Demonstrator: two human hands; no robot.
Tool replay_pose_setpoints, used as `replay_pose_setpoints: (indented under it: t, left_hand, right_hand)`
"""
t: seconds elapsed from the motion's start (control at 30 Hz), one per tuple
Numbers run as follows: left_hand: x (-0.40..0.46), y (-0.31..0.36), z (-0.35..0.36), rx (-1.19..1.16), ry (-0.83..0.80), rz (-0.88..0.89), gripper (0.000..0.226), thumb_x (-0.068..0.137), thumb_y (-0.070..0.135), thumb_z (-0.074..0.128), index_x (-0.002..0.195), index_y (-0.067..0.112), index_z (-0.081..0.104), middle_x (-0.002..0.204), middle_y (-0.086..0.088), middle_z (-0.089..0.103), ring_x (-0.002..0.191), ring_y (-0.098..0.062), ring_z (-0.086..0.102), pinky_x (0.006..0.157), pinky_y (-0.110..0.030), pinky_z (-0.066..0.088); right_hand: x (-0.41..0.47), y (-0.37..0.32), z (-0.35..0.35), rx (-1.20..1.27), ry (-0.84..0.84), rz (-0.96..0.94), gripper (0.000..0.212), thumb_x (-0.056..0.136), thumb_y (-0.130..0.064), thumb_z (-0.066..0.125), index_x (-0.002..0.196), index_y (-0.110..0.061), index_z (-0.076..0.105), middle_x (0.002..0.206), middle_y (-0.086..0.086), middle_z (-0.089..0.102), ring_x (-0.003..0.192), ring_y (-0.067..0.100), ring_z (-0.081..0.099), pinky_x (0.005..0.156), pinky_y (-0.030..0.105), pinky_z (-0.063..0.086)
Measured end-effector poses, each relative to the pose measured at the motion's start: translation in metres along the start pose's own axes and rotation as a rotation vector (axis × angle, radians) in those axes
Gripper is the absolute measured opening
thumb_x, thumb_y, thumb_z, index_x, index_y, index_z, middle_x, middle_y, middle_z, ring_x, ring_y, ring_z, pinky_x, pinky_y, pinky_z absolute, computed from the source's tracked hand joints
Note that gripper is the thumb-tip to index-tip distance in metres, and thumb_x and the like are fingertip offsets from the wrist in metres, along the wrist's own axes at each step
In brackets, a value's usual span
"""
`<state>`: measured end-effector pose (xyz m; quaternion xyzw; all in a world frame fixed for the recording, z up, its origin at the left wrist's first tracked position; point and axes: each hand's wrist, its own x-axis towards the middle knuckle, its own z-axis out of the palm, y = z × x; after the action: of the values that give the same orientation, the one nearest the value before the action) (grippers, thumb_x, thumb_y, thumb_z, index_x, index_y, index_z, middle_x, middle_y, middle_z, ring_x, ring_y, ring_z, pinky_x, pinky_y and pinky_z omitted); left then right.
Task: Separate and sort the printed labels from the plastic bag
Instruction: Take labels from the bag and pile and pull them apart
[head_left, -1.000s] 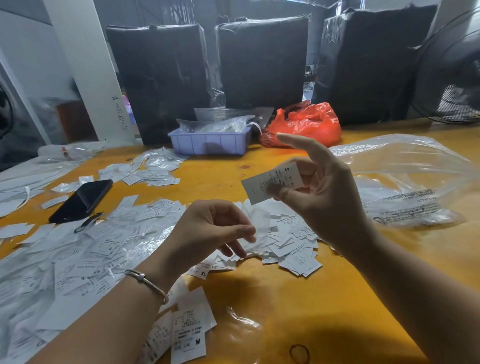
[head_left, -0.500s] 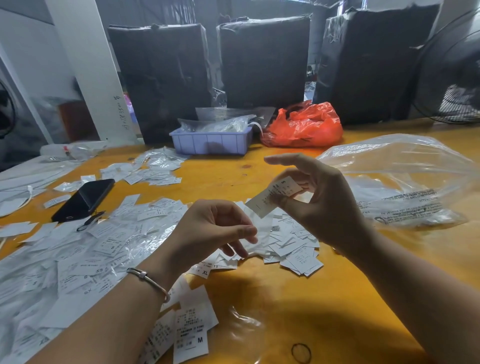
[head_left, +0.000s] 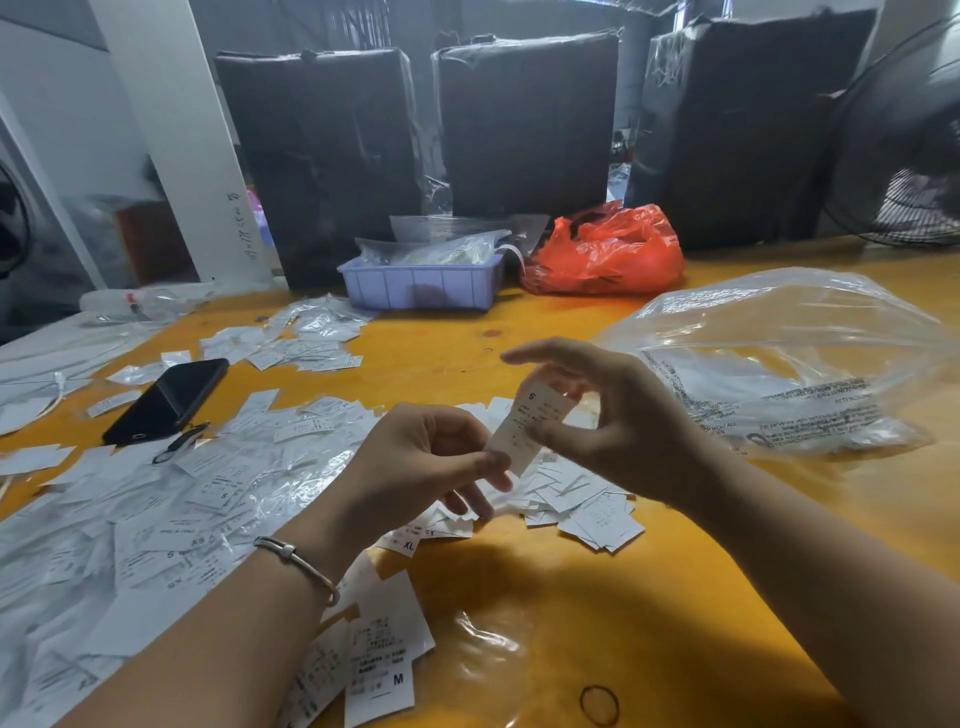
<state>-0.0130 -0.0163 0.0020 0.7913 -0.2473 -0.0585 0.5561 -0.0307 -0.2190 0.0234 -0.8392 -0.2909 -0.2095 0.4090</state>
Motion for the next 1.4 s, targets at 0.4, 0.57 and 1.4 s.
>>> replay_pose_setpoints:
  t: [0.4,0.57,1.4]
  left_hand:
    - [-0.001,0.001,-0.001,0.009,0.012,0.004,0.028,0.075,0.028,0.072,0.09,0.005,0.073,0.083,-0.006,0.077,0.071,-0.024,0.074,0.055,-0.024,0.053]
    - [-0.001,0.001,-0.002,-0.012,0.017,-0.006,0.027,0.074,0.026,0.072,0.09,0.005,0.073,0.085,-0.005,0.077,0.075,-0.023,0.075,0.056,-0.023,0.055]
    - [0.0,0.001,0.001,-0.066,0.097,0.002,0.014,0.068,0.026,0.073,0.075,0.014,0.073,0.079,-0.004,0.077,0.072,-0.011,0.073,0.055,-0.018,0.052]
  right_hand:
    - [0.001,0.004,0.002,0.131,0.126,0.062,0.012,0.077,0.001,0.073,0.085,-0.007,0.075,0.078,0.0,0.072,0.07,0.005,0.065,0.063,0.015,0.052]
    - [0.002,0.007,-0.001,0.34,0.109,0.173,0.016,0.077,0.009,0.068,0.085,-0.004,0.073,0.082,0.012,0.073,0.077,0.022,0.069,0.075,0.031,0.059]
    - [-0.002,0.004,0.015,0.209,0.098,0.061,0.012,0.074,0.008,0.072,0.079,-0.002,0.076,0.074,0.007,0.071,0.067,0.024,0.063,0.059,0.035,0.051]
